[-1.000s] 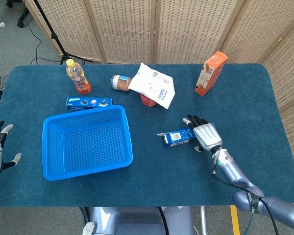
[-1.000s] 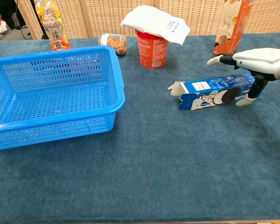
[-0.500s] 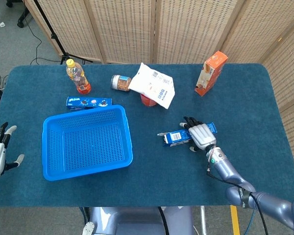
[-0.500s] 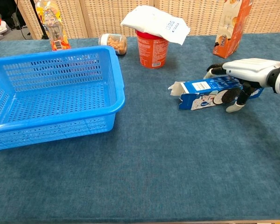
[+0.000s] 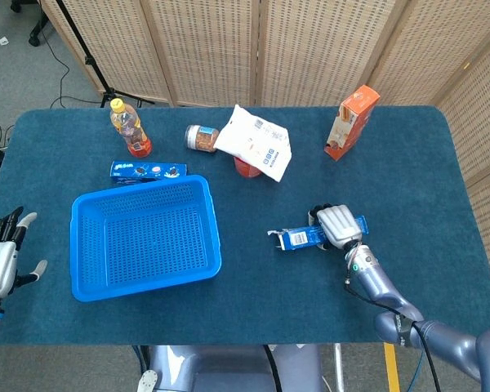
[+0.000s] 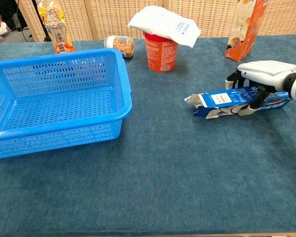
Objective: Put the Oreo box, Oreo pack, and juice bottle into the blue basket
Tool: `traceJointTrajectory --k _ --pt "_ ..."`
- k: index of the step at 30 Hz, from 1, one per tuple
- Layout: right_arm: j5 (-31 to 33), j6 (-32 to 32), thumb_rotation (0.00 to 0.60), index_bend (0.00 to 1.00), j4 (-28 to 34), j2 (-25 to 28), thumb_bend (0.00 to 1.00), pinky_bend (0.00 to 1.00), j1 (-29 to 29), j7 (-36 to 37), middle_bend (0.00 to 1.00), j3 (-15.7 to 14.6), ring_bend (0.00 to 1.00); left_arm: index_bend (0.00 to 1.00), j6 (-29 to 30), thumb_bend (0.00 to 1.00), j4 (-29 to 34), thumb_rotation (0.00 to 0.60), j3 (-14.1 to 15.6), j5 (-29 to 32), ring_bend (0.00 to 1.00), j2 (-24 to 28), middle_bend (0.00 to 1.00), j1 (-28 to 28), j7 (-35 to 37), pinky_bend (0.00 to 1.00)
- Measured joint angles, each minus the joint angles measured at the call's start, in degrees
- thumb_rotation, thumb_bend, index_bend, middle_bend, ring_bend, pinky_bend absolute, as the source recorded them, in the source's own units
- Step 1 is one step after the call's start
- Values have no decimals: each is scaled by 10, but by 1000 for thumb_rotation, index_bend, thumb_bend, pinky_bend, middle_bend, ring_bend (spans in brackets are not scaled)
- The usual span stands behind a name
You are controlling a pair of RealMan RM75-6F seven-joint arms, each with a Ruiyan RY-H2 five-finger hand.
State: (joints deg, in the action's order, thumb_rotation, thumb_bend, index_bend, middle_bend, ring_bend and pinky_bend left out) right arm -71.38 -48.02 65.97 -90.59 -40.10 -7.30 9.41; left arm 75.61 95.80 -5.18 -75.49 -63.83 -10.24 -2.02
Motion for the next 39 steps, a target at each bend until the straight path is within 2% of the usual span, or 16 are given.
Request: traceJointTrajectory --k 3,9,15,25,39 --pt "-1 -9 600 638 3 2 311 519 3 0 429 0 403 34 3 288 1 600 0 -1 0 0 0 1 2 55" --pt "0 -21 600 666 30 19 311 519 5 -13 460 4 414 34 4 289 5 600 0 -2 0 2 0 1 5 55" --pt "25 -34 600 676 90 42 311 519 5 -39 472 21 420 34 18 289 11 600 -1 -10 0 8 0 5 8 54" --pt "132 -67 600 682 248 95 311 519 -5 -166 479 54 430 34 24 289 18 600 0 -19 0 20 0 9 25 54" --pt "209 -97 600 682 346 98 311 519 -73 -287 479 77 430 34 31 289 27 600 2 -30 0 30 0 13 36 55"
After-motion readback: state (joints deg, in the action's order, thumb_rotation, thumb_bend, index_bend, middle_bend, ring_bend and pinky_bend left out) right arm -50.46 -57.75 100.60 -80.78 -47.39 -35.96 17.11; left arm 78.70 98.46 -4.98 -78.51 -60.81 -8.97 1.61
